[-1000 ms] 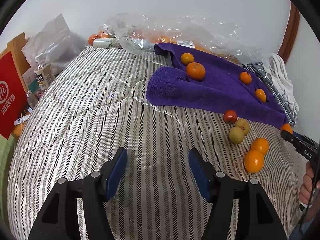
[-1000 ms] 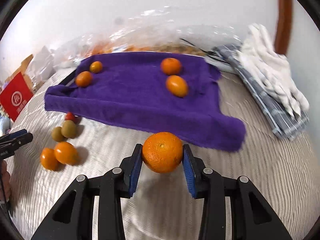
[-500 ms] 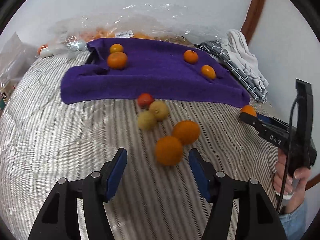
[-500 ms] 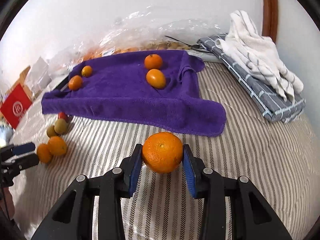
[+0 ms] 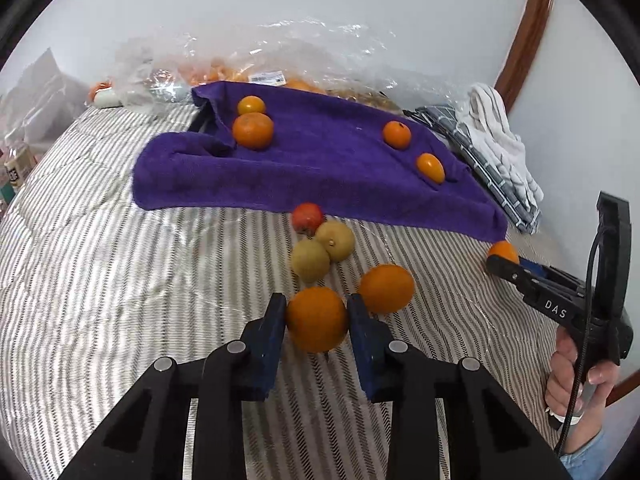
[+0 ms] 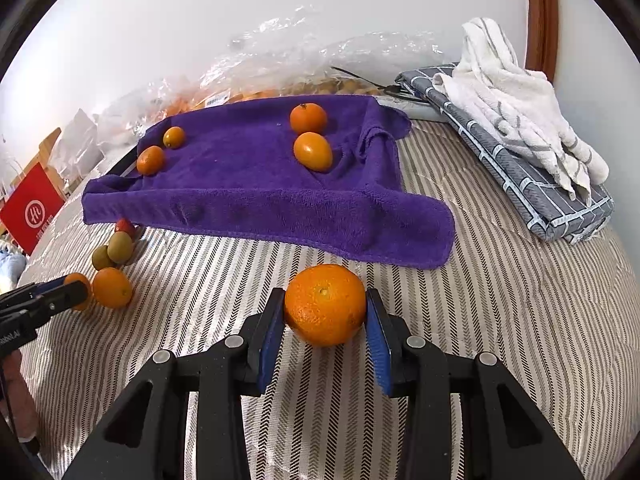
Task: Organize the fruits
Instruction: 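Carry the right tool's orange over the purple towel while the left tool carries its orange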
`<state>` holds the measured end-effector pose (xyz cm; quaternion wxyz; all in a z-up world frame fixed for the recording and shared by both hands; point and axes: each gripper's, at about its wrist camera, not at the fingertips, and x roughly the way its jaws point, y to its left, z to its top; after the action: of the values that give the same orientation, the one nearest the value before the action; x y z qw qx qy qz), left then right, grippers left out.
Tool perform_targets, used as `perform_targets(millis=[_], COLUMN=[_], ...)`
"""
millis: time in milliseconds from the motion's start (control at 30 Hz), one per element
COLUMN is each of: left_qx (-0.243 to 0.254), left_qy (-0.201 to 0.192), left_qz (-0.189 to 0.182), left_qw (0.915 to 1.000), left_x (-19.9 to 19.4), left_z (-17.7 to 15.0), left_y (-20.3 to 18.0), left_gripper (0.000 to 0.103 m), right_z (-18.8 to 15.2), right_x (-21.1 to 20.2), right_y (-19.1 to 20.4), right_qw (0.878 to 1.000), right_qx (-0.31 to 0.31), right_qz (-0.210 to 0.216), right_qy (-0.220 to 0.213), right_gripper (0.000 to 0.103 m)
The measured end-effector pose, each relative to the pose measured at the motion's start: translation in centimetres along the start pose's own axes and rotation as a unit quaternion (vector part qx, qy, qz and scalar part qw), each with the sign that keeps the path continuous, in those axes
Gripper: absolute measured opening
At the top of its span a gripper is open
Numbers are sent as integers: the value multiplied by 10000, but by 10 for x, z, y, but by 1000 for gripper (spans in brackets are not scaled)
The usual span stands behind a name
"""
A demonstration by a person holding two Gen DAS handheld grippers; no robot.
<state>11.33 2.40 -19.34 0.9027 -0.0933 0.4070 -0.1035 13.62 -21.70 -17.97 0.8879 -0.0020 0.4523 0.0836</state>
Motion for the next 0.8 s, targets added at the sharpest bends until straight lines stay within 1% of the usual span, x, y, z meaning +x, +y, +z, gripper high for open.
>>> perform_targets(millis=[67, 300, 433, 533, 633, 800], left_qx=[-10, -30, -64, -44, -70, -117], left_qy=[-87, -329, -465, -575, -705, -932], left_qz=[48, 28, 10, 93, 214, 311], left_qw=[10000, 9994, 9989, 9983, 9973, 9951], left_x=[-4, -25, -37, -44, -50, -56], left_z=[2, 11, 23, 37, 54, 84], left_y=[1, 7, 10, 12, 15, 18], left_gripper=[30, 30, 30, 30, 30, 30], right_z=[0, 1, 4, 9, 24, 65], right_x=[0, 2, 3, 0, -11, -38], right_y=[-1, 0, 1, 0, 0, 6], right_qw=[10000, 10000, 9999, 9997, 9997, 9989], right_qx=[11, 15, -7, 115, 224, 57], right_qz=[17, -66, -152, -192, -119, -186], right_qy=[6, 26, 40, 50, -38, -435], right_gripper=[39, 39, 39, 39, 39, 39])
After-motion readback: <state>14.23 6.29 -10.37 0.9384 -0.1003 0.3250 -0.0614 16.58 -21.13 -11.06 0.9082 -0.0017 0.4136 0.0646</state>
